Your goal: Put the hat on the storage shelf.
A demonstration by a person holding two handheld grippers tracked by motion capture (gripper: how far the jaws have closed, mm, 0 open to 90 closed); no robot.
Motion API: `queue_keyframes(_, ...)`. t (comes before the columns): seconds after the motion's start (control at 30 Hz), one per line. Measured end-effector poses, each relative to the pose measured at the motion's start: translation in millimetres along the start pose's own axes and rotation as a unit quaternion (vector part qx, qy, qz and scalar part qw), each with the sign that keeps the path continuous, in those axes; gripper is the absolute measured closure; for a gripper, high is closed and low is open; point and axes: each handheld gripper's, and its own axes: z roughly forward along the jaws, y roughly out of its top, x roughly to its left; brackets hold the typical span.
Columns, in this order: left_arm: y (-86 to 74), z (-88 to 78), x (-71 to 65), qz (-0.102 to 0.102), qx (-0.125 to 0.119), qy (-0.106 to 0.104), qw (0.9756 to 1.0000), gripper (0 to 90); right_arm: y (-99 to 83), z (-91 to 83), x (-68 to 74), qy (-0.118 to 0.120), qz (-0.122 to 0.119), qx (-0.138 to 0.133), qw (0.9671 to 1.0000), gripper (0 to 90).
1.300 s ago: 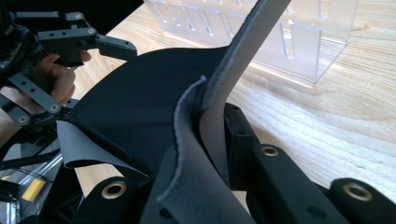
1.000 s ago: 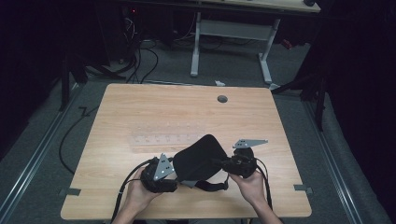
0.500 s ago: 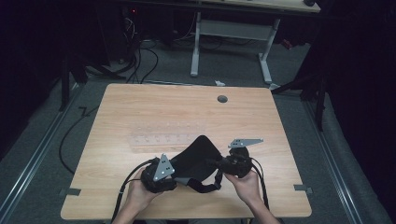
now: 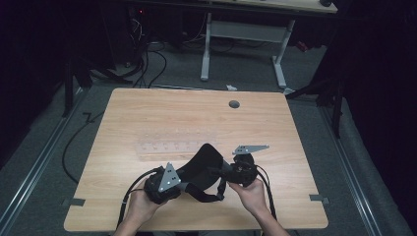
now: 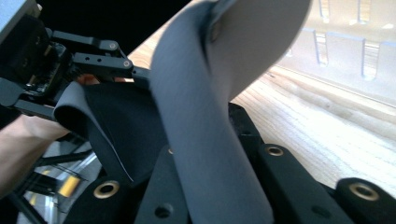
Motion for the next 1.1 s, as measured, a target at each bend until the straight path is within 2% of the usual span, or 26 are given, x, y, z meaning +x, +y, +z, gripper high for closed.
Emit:
queue_keyframes(0.1, 1.7, -1.2, -1.5, 0.0, 0.007, -0.013, 0.9999, 71.3, -1.0, -1.8, -0.5, 0.001, 0.002, -0.003, 1.0, 77.6)
queue_keyframes(0.13, 1.7, -1.4, -2.7, -0.002, 0.009, -0.019, 0.9998, 75.6, -1.0, -3.6, -1.4, 0.0, -0.001, -0.006, 1.0, 75.5)
queue_keyframes(0.17, 1.7, -2.2, -3.1, 0.0, 0.014, -0.027, 0.9995, 75.6, -1.0, -3.6, -1.4, 0.0, -0.001, -0.006, 1.0, 75.5)
queue_keyframes(0.27, 1.6, -4.4, -6.6, -0.005, 0.019, -0.049, 0.9986, 83.4, -0.4, -6.0, -3.7, -0.006, 0.001, -0.013, 0.9999, 72.1)
queue_keyframes(0.37, 2.4, -6.7, -9.2, -0.004, 0.021, -0.062, 0.9978, 86.1, 0.0, -8.2, -5.3, -0.009, 0.002, -0.021, 0.9997, 68.2)
queue_keyframes(0.47, 3.1, -8.6, -9.3, -0.009, 0.023, -0.066, 0.9975, 86.4, 0.0, -12.0, -6.8, -0.009, 0.001, -0.032, 0.9994, 62.1)
queue_keyframes(0.6, 4.3, -9.9, -5.5, -0.028, 0.026, -0.07, 0.9968, 86.4, -2.2, -22.4, -10.7, -0.009, 0.005, -0.056, 0.9983, 56.8)
queue_keyframes(0.63, 5.8, -11.0, -3.2, -0.039, 0.023, -0.07, 0.9965, 86.5, -3.1, -24.7, -11.1, -0.012, 0.007, -0.059, 0.9981, 56.3)
queue_keyframes(0.73, 9.2, -14.0, 2.8, -0.054, 0.011, -0.065, 0.9964, 86.5, -9.9, -33.5, -16.9, -0.029, 0.005, -0.068, 0.9972, 54.0)
queue_keyframes(0.8, 11.4, -16.4, 5.2, -0.061, 0.006, -0.065, 0.996, 86.4, -14.2, -36.0, -20.0, -0.04, 0.006, -0.066, 0.997, 52.4)
queue_keyframes(0.97, 17.3, -22.1, 10.0, -0.084, -0.011, -0.071, 0.9939, 86.4, -32.3, -40.6, -34.4, -0.086, 0.013, -0.053, 0.9948, 50.5)
queue_keyframes(1.1, 23.9, -27.2, 15.9, -0.103, -0.032, -0.073, 0.9915, 86.4, -47.0, -42.6, -48.1, -0.144, 0.01, -0.047, 0.9884, 47.4)
